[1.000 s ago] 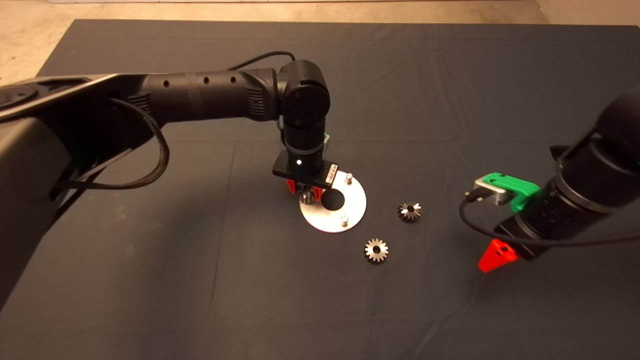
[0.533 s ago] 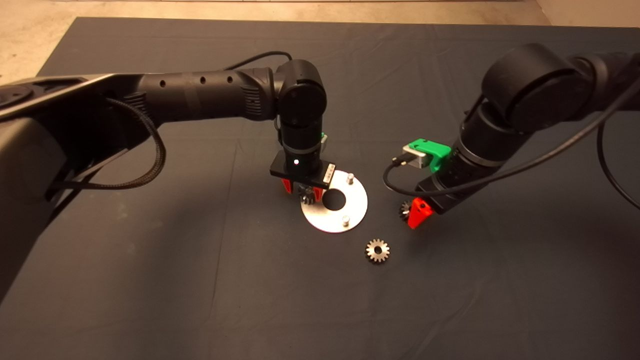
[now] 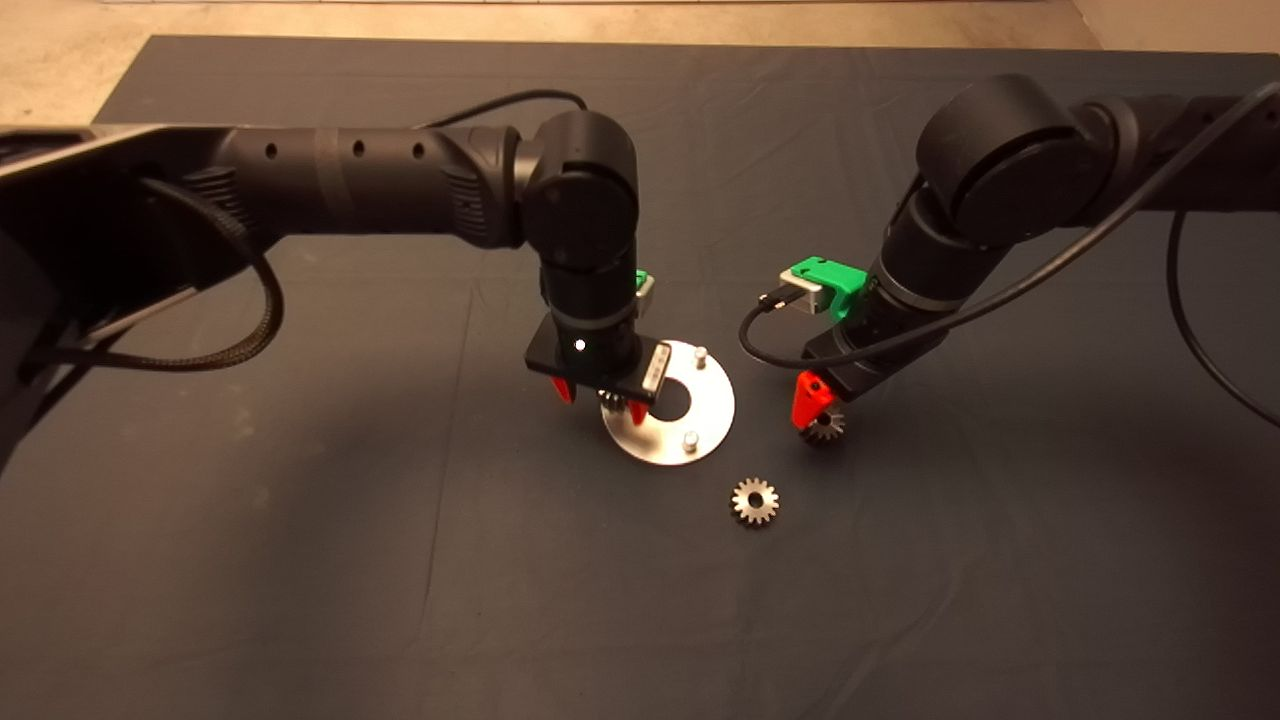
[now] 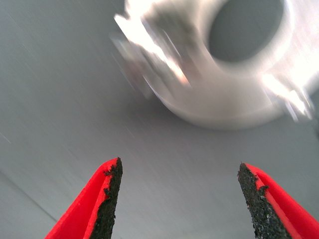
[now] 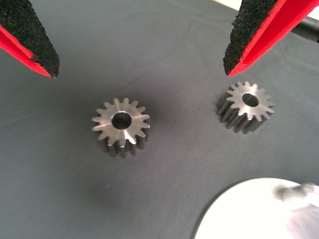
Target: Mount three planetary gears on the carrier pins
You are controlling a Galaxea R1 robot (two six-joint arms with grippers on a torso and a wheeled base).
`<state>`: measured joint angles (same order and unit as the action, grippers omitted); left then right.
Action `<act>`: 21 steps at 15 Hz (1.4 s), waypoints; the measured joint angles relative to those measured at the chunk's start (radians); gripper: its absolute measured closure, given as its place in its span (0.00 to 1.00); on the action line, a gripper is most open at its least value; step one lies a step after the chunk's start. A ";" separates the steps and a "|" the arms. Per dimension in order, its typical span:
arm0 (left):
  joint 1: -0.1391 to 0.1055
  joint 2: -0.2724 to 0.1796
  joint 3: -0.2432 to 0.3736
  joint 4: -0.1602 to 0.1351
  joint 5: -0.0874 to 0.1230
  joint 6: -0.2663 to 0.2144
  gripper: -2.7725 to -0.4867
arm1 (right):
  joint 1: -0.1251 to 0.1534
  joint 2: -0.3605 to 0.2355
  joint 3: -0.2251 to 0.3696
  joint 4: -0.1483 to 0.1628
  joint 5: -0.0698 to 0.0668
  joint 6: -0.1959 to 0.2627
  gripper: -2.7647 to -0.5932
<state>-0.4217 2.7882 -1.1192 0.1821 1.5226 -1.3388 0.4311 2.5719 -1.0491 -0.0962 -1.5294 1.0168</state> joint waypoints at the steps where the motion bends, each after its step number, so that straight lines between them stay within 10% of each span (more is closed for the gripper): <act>1: 0.000 -0.007 0.035 0.000 0.000 -0.026 0.46 | -0.013 0.002 -0.010 -0.007 0.000 -0.003 0.15; 9: -0.006 -0.125 0.226 -0.004 0.003 -0.113 0.33 | -0.061 0.005 -0.064 -0.068 0.000 -0.074 0.15; 21: -0.006 -0.205 0.330 -0.047 0.004 -0.161 0.32 | -0.098 0.002 -0.081 -0.127 0.000 -0.244 0.15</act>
<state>-0.4272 2.5834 -0.7889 0.1351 1.5264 -1.4997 0.3328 2.5736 -1.1300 -0.2227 -1.5298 0.7731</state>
